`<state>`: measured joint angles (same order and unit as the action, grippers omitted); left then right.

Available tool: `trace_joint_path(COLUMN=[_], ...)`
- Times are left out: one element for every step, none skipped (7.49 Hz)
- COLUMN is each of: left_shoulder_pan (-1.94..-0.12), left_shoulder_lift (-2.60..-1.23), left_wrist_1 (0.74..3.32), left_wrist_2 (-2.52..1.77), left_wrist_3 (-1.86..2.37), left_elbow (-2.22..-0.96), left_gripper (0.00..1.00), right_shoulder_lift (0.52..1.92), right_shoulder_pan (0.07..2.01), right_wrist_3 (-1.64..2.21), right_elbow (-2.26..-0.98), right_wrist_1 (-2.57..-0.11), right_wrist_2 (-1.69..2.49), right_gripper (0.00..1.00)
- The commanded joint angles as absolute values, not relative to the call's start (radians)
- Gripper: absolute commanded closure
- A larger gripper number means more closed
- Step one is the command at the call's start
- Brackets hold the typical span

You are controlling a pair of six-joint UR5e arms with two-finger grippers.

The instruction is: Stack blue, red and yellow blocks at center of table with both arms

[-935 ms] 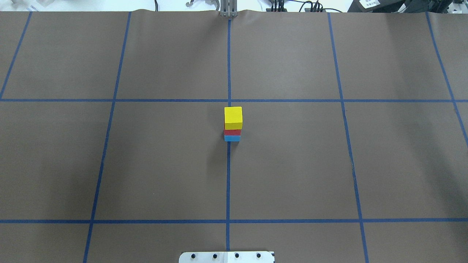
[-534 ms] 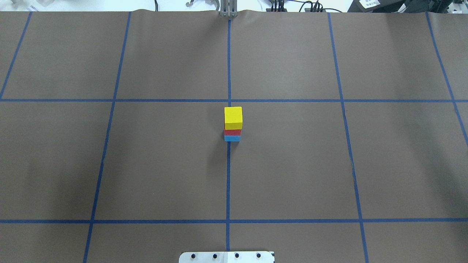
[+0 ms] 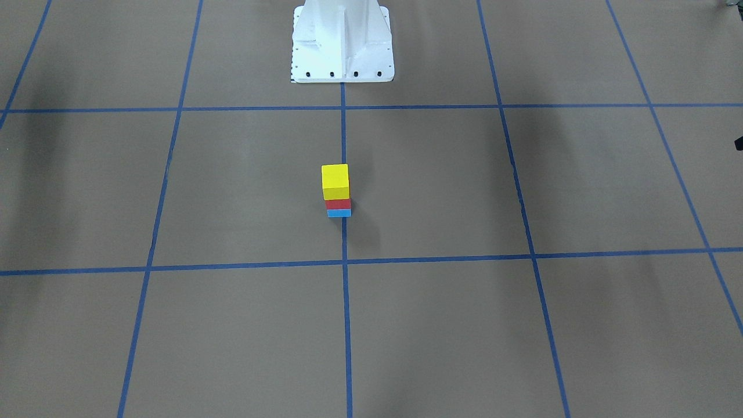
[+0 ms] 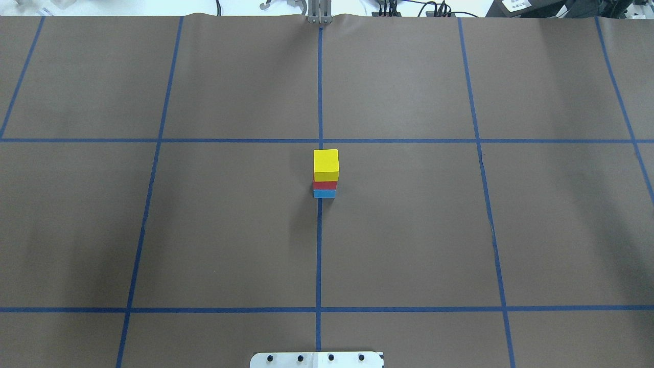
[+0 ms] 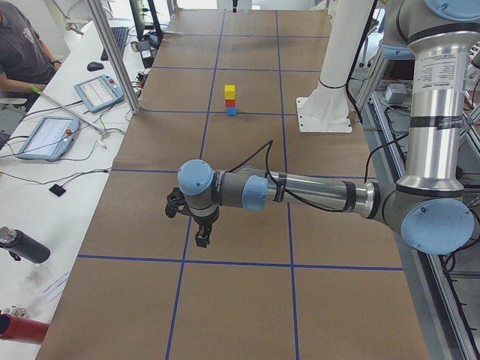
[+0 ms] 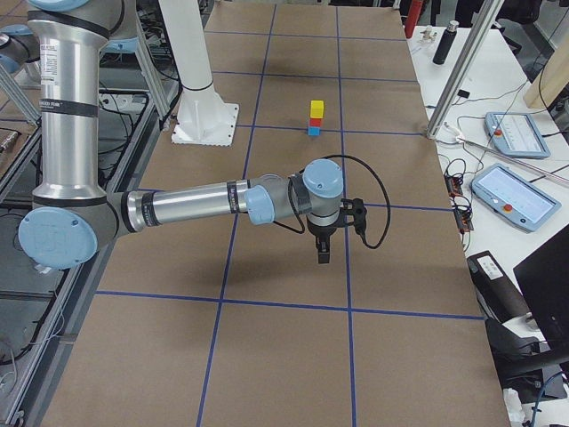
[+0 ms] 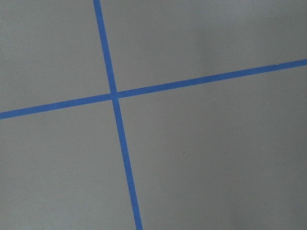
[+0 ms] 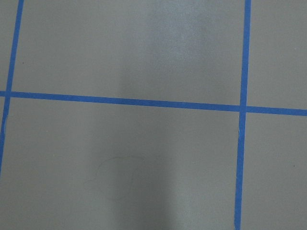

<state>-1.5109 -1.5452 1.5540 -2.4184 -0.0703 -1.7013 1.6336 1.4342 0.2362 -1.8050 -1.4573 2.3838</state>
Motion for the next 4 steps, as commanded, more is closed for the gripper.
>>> trace_joint_path(left_shoulder_pan=[-1.534, -1.535, -1.545, -1.549], left_shoulder_lift=[-1.52, -1.51, -1.494, -1.47], left_wrist_1=[1.554, 1.554, 1.554, 1.554], left_wrist_2=[-2.355, -2.356, -2.355, -2.355], left_wrist_3=[-0.101, -0.129, -0.129, -0.129], left_elbow=[-1.697, -1.701, -1.709, -1.712], left_gripper=[0.01, 0.01, 0.01, 0.01], right_shoulder_lift=[1.617, 1.611, 1.6, 1.598], right_shoulder_pan=[1.434, 1.433, 1.434, 1.434], right_wrist_3=[0.236, 0.236, 0.236, 0.236], right_elbow=[-1.787, -1.775, -1.761, -1.752], right_wrist_1=[-1.457, -1.457, -1.457, -1.457], right_wrist_2=[2.384, 2.384, 2.384, 2.384], right_gripper=[0.0, 0.0, 0.0, 0.0])
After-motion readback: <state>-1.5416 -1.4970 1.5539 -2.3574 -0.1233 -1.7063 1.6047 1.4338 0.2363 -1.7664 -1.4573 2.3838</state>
